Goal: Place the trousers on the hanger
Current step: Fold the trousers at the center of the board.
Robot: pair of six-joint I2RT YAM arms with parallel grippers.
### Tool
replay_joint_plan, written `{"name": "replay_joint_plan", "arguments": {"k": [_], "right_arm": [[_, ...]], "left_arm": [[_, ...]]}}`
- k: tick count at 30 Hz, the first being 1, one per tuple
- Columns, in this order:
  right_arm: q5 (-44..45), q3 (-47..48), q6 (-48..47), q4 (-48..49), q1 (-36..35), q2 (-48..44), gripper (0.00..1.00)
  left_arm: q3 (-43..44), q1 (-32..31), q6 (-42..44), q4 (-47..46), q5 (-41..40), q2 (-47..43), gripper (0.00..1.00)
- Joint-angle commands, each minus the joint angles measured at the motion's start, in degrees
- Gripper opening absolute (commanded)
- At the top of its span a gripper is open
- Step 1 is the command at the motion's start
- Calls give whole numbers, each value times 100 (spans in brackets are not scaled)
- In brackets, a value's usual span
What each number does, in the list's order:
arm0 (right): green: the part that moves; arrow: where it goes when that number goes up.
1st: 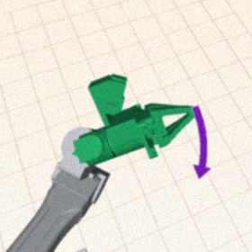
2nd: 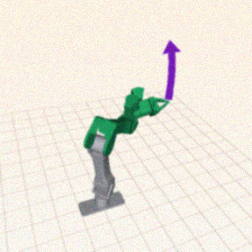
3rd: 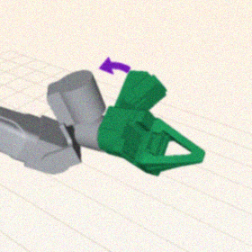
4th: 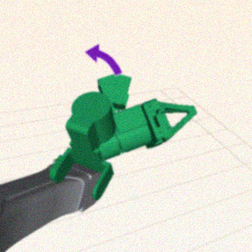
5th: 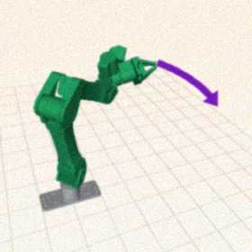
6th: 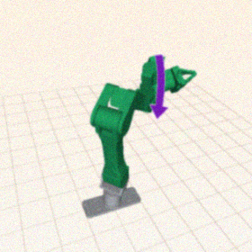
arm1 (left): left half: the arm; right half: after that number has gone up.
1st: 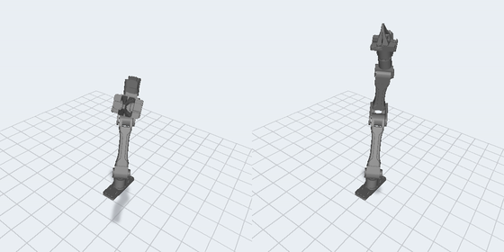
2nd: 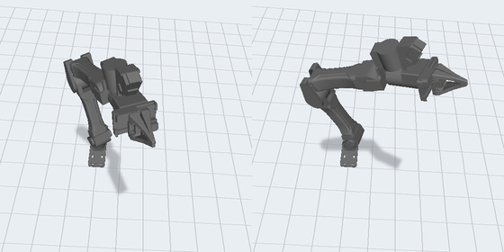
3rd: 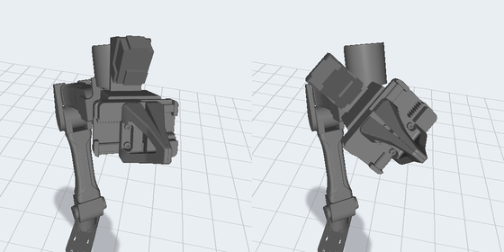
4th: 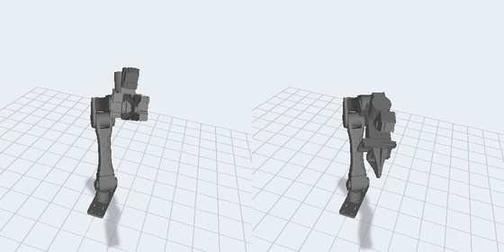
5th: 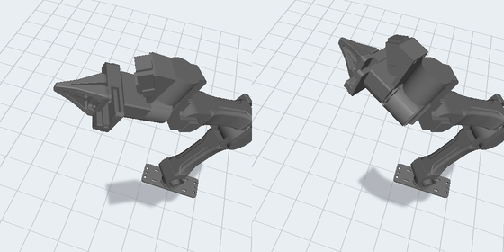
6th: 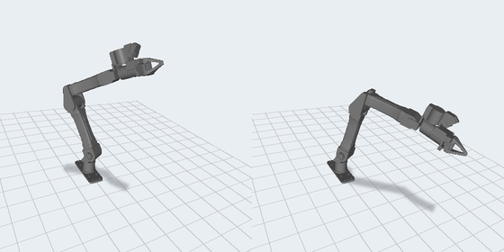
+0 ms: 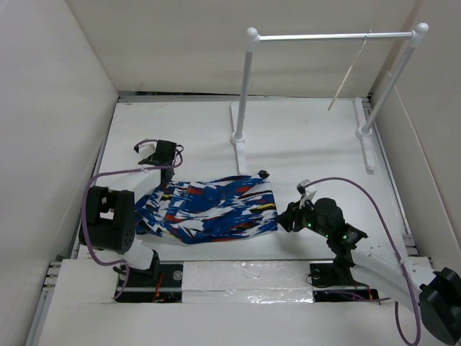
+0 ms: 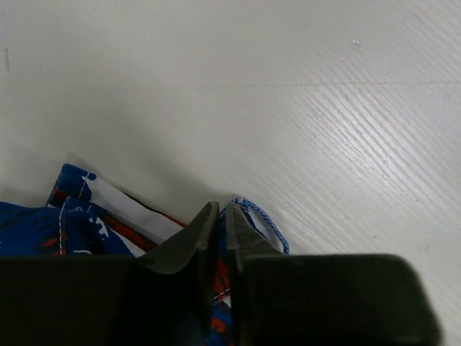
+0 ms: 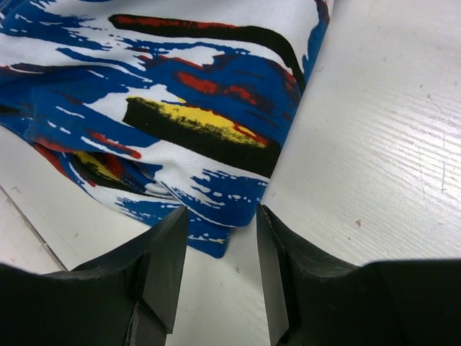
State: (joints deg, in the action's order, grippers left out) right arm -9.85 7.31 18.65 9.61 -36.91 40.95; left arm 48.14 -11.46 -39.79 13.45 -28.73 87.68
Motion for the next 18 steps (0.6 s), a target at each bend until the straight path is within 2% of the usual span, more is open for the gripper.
{"name": "replay_joint_plan", "arguments": {"k": [1,2,6,8,11,16,18], "right_arm": [[-386,-72,24,612,157,211,47],[-439,-46,15,639,236,273,46],[-816,-19,15,840,368,554,44],[-887,-45,50,911,420,616,39],[-949,-107,77,1026,421,625,37],[-1212,-81,59,1184,421,748,46],[-1309,-98,51,1306,474,809,46]], "left_arm": [[11,39,-11,17,140,-189,6],[11,39,-11,8,183,-207,0],[11,39,-11,52,236,-383,0],[-24,39,-20,61,201,-550,0],[-173,92,-11,87,184,-813,0],[-481,373,33,-89,544,-1087,0],[-306,373,33,112,491,-955,26]]}}
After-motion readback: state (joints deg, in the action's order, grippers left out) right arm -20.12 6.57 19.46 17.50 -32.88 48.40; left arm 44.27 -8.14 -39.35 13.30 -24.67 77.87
